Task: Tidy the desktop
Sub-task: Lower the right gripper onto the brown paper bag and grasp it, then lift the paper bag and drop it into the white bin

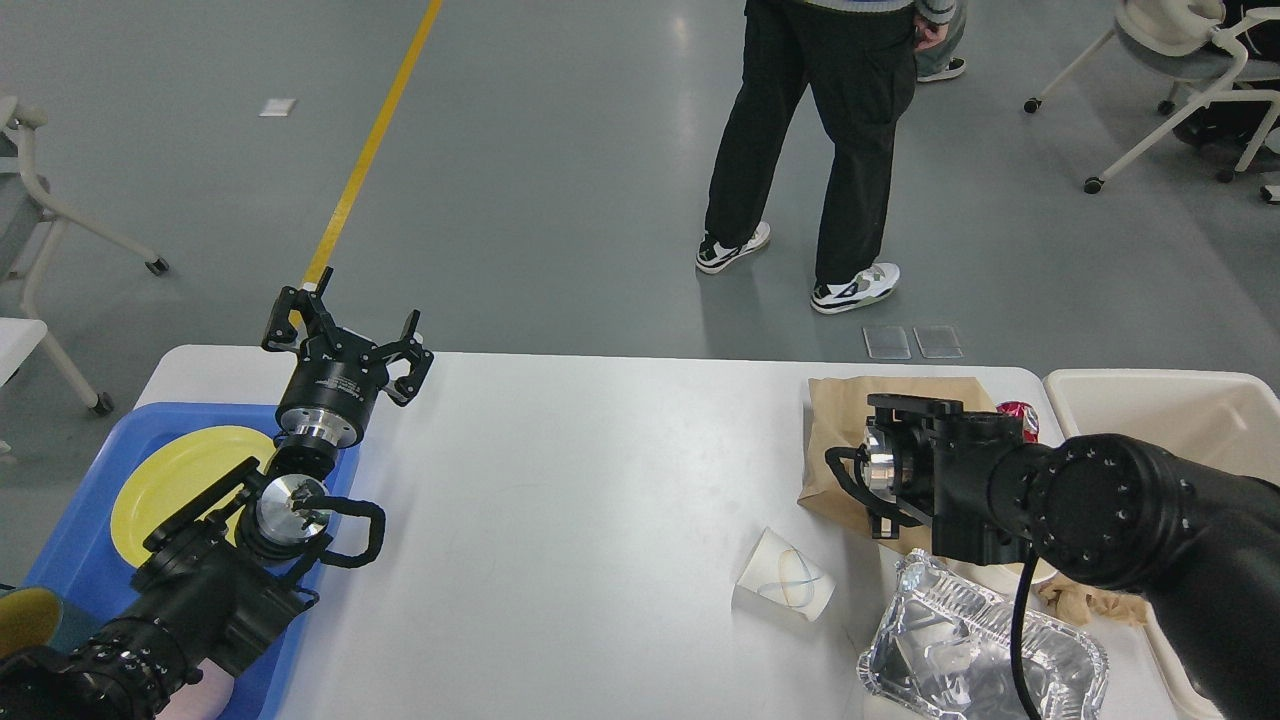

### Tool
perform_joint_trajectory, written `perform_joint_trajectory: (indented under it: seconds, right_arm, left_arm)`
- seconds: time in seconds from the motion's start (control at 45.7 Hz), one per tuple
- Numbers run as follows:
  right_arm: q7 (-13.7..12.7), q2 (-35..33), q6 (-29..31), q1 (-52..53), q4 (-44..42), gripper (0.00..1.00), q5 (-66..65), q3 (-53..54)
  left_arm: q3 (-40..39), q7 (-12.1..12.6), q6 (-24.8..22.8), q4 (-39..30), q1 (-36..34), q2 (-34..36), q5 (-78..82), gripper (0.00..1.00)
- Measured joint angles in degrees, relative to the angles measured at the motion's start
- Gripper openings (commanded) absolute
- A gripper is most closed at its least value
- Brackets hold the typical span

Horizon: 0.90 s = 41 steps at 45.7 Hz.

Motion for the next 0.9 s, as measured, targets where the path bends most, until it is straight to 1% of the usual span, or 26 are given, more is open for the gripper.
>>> perform_joint_trajectory:
  seconds: [0.109, 0.262, 0.372, 0.459, 0.525, 0.569, 0.612, 0.634, 0.722, 0.765, 0.831, 0.896]
  right_arm:
    - [0.00, 0.05, -0.18, 1.71, 1.09, 0.00, 0.00, 0.02]
    - [0.22, -0.03, 0.18, 6.21, 4.98, 0.00, -0.16, 0.10]
    - [0.26, -1.18, 1.88, 12.61, 11.15, 0.00, -2.02, 0.03]
    - [0.28, -4.16, 4.73, 18.95, 17.88, 0.00, -7.04, -0.40]
    - [0.28, -7.53, 8.65, 24.66, 23.50, 0.00, -13.24, -0.70]
    - [0.29, -10.56, 13.87, 29.68, 28.18, 0.00, -19.50, -1.11]
    - [0.37, -12.58, 18.35, 33.34, 31.07, 0.00, -24.24, -1.65]
    - [0.43, -13.70, 21.80, 35.84, 32.82, 0.00, -27.58, -2.22]
    - [0.88, -15.98, 32.63, 43.66, 37.49, 0.00, -38.81, -3.95]
    - [1.27, -16.53, 37.11, 46.99, 39.67, 0.00, -44.51, -4.55]
    - [2.22, -16.73, 41.48, 51.02, 43.03, 0.00, -51.26, -5.09]
    - [3.98, -16.46, 45.03, 55.81, 48.35, 0.00, -57.75, -5.44]
  left_arm:
    - [0.00, 0.00, 0.00, 0.00, 0.00, 0.00, 0.00, 0.99]
    - [0.00, 0.00, 0.00, 0.00, 0.00, 0.00, 0.06, 0.99]
    - [0.00, 0.00, 0.00, 0.00, 0.00, 0.00, 0.06, 0.99]
    - [0.00, 0.00, 0.00, 0.00, 0.00, 0.00, 0.06, 0.99]
    - [0.00, 0.00, 0.00, 0.00, 0.00, 0.04, 0.06, 0.99]
    - [0.00, 0.00, 0.00, 0.00, 0.00, 0.07, 0.06, 1.00]
    - [0.00, 0.00, 0.00, 0.00, 0.00, 0.07, 0.07, 0.99]
    - [0.00, 0.00, 0.00, 0.00, 0.00, 0.09, 0.06, 0.99]
    - [0.00, 0.00, -0.11, 0.00, 0.06, 0.09, 0.06, 0.99]
    - [0.00, 0.00, -0.20, 0.00, 0.07, 0.09, 0.06, 0.99]
    - [0.00, 0.00, -0.24, 0.02, 0.08, 0.09, 0.06, 0.99]
    - [0.00, 0.00, -0.25, 0.06, 0.09, 0.09, 0.06, 0.99]
